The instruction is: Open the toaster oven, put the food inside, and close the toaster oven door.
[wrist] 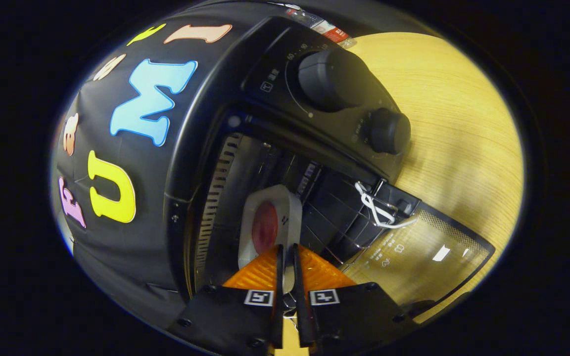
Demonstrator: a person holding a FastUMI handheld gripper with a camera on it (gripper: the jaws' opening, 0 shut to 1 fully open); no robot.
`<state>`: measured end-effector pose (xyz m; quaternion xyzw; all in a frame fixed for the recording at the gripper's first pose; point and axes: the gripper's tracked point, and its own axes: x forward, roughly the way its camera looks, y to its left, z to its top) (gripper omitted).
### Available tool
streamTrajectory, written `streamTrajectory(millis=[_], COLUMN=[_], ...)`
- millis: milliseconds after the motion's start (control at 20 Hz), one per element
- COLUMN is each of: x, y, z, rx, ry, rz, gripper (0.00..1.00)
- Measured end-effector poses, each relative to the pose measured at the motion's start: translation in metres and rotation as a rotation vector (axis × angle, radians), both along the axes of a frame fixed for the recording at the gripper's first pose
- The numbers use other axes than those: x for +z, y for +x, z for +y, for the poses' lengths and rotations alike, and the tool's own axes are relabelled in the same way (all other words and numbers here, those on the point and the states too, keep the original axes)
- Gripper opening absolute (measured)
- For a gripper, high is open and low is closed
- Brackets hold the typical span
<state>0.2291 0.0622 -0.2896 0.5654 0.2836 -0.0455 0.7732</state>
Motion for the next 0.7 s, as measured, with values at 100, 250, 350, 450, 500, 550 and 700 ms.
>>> streamTrajectory(millis=[100, 250, 350, 450, 500, 550, 700], x=[0.008, 0.015, 0.017, 0.022, 0.027, 0.03, 0.033], y=[-0.005, -0.017, -0.03, -0.043, -0.048, -0.054, -0.078], z=[0.004, 0.003, 0.01, 0.01, 0.009, 0.008, 0.014], rx=[0.0, 0.005, 0.043, 0.057, 0.06, 0.068, 0.141], ry=[0.036, 0.03, 0.028, 0.021, 0.009, -0.008, -0.08], rz=[-0.025, -0.039, -0.035, -0.039, -0.046, -0.053, -0.04], gripper=[0.27, 0.45, 0.79, 0.96, 0.96, 0.97, 0.97])
